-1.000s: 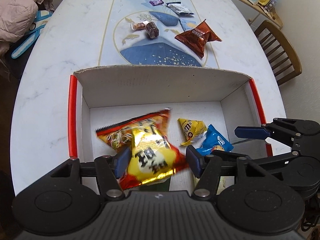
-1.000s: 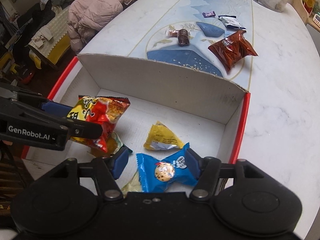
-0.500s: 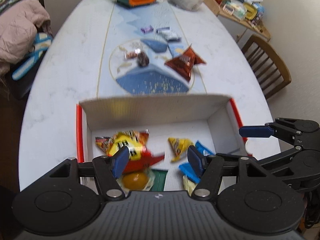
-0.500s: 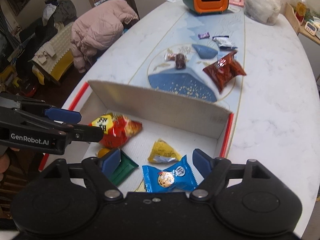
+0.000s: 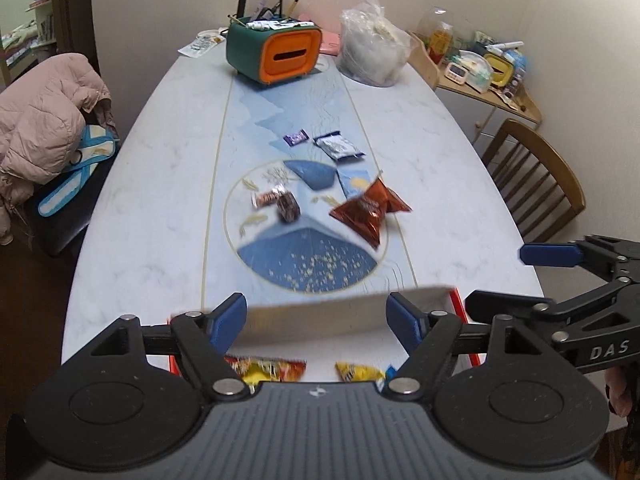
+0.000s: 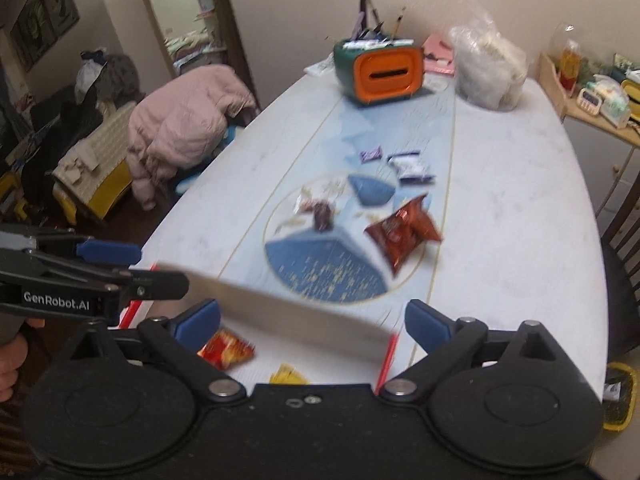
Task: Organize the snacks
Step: 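Grasp the small brown cup with the left gripper while the right grasps the copper bag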
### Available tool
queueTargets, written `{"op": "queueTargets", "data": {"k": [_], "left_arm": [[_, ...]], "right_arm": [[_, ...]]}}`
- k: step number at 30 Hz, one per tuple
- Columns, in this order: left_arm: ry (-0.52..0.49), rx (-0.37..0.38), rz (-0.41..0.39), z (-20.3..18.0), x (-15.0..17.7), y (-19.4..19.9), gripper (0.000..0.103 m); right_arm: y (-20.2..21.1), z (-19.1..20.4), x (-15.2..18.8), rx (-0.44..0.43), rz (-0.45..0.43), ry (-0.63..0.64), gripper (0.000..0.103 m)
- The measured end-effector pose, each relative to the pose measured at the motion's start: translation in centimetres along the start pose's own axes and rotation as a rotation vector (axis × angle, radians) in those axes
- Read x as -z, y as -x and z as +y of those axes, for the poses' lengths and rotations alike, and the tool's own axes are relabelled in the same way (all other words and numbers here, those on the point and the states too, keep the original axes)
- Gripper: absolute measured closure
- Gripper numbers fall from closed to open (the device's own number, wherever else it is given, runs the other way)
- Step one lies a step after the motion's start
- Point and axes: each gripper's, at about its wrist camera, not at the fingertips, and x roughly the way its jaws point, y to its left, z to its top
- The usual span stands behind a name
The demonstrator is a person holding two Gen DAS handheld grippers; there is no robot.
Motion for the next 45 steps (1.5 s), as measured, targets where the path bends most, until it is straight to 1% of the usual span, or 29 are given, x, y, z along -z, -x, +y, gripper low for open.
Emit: {"op": "queueTargets", "data": {"k": [2,6,8,13,19,23,28,33,35,37,41,45], "left_arm": [[0.02,0.002,0.007,0.1,-1.5,-0.5,0.026],[0.057,-0.03,0.025,0.3,-4.7,-2.2,0.026],[0.062,-0.057,0.035,0.2,-6.2,-3.3,0.026],[0.09,-0.09,0.064,0.3,-9.8,-6.1,0.026],[0.121,-0.129,0.129,0.6,-12.9,-11.2,0.026],[0.157,-0.139,0.202,1.3,-13.9,-15.0,0.026],[0.197,-0.152,0.287,2.1,-14.4,-19.1,0.026],[0.231,-0.153,0.408,3.0,-14.7,-22.7,0.026],[0.247,-0.16,0.442,3.3,-14.8,-23.8,0.026],[0.264,-0.144,0.477,3.6,-14.9,-24.9,0.027],[0.283,-0.113,0.529,4.2,-15.2,-26.6,0.027],[0.285,-0.085,0.531,4.4,-16.2,-27.1,0.027]], "right_arm": [[-0.2,-0.8,-1.2,0.011,-0.014,-0.016,0.002],[-1.4,-2.8,-4.0,0.048,-0.035,-0.064,0.001],[-2.3,-4.1,-5.1,0.057,-0.028,-0.105,0.001],[-5.0,-6.7,-7.6,0.089,-0.012,-0.189,0.001],[-9.1,-9.2,-9.5,0.111,0.039,-0.266,0.001],[-12.4,-10.7,-10.0,0.119,0.09,-0.332,0.001],[-16.1,-12.2,-9.8,0.132,0.152,-0.396,0.002],[-18.7,-13.7,-9.6,0.137,0.195,-0.459,0.002],[-19.7,-13.9,-9.5,0.138,0.215,-0.475,0.003],[-20.6,-14.0,-9.3,0.141,0.23,-0.481,0.003],[-22.1,-14.4,-9.1,0.142,0.255,-0.492,0.005],[-22.9,-14.8,-8.8,0.123,0.276,-0.506,0.007]]}}
